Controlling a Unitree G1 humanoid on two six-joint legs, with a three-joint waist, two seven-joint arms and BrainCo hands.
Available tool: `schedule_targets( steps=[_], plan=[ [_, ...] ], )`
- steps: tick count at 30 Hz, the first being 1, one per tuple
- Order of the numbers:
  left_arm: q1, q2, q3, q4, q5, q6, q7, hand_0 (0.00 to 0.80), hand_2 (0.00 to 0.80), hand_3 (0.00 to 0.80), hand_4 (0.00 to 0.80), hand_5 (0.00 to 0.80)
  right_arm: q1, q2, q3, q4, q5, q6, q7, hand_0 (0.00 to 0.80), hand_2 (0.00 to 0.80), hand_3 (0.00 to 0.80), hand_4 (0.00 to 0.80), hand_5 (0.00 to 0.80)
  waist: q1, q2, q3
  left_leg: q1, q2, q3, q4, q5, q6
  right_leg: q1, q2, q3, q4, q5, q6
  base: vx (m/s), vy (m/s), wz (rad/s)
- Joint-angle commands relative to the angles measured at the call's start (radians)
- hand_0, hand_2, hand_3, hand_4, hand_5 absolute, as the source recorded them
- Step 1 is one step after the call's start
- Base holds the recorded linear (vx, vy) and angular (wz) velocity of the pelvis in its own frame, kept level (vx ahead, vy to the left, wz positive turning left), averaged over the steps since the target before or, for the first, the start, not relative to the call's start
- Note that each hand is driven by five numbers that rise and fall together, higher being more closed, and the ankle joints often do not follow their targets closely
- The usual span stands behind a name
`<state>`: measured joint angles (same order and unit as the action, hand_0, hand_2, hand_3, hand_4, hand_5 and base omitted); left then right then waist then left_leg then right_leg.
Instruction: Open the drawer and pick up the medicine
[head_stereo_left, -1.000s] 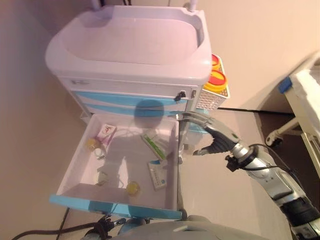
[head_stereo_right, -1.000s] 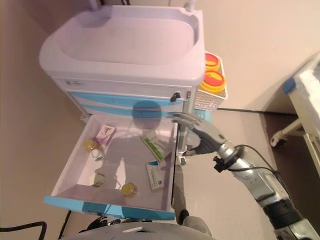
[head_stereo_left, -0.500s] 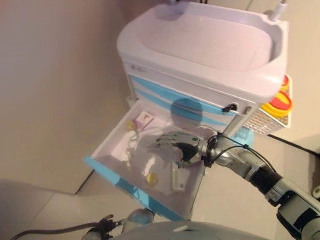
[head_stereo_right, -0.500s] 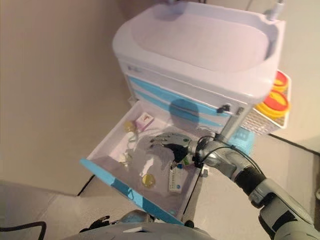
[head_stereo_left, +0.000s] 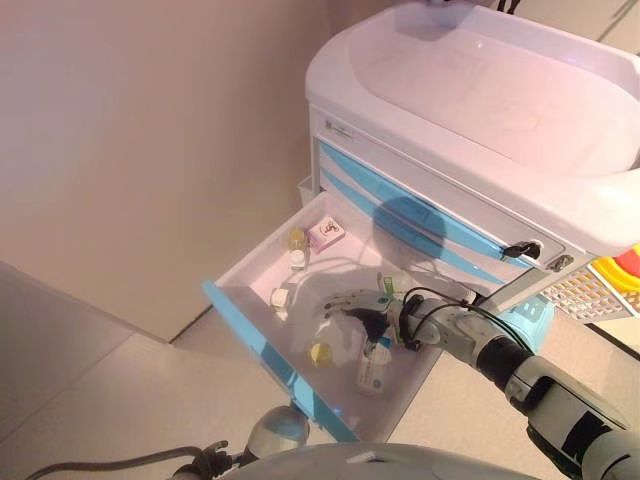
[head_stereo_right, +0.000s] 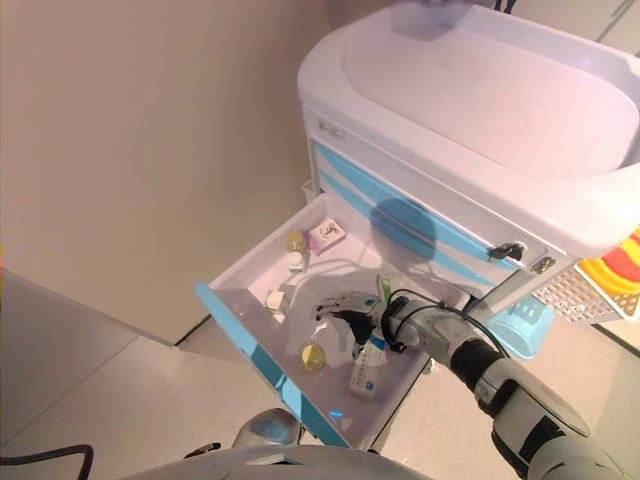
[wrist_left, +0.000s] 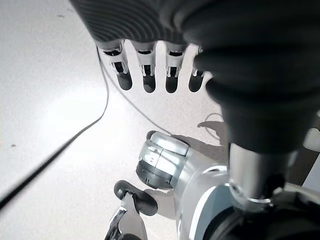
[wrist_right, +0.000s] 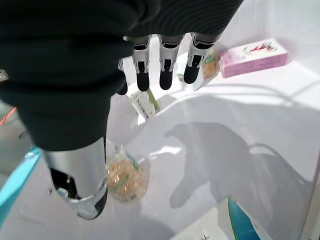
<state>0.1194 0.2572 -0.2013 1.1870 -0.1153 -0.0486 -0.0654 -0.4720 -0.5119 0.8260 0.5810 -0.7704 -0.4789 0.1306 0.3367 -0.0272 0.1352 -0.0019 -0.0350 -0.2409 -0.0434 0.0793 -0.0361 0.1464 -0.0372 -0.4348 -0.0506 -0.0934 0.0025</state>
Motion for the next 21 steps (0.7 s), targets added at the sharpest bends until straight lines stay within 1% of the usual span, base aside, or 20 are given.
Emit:
schedule_targets(
  steps=[1,11,21],
  plan=[
    [-0.022,0.023,-0.043,0.014,0.038,-0.028,0.012,0.0,0.0,0.0,0.0,0.0,-0.038,0.038,0.054,-0.01,-0.006,-0.016,-0.051,0.0,0.0,0.0,0.0,0.0,0.037,-0.016,-0.007,0.002,-0.049,-0.01,-0.009,-0.053,0.021,-0.056,-0.063,0.043,0.067,0.034,0.037,0.017,-0.004,0.06],
    [-0.025,0.031,-0.035,0.01,0.052,-0.042,0.008,0.0,0.0,0.0,0.0,0.0,-0.015,0.086,0.082,0.032,-0.04,-0.026,-0.057,0.0,0.0,0.0,0.0,0.0,0.062,-0.02,0.002,-0.013,-0.052,-0.041,-0.021,-0.036,0.016,-0.059,-0.061,0.017,0.064,0.034,0.039,0.016,-0.003,0.06],
    [-0.022,0.041,-0.024,0.013,0.055,-0.059,-0.002,0.0,0.0,0.0,0.0,0.0,-0.01,0.095,0.102,0.043,-0.051,-0.03,-0.069,0.0,0.0,0.0,0.0,0.0,0.076,-0.019,0.017,-0.024,-0.055,-0.064,-0.023,-0.029,0.012,-0.066,-0.061,0.002,0.071,0.029,0.037,0.002,-0.001,0.06]
  ],
)
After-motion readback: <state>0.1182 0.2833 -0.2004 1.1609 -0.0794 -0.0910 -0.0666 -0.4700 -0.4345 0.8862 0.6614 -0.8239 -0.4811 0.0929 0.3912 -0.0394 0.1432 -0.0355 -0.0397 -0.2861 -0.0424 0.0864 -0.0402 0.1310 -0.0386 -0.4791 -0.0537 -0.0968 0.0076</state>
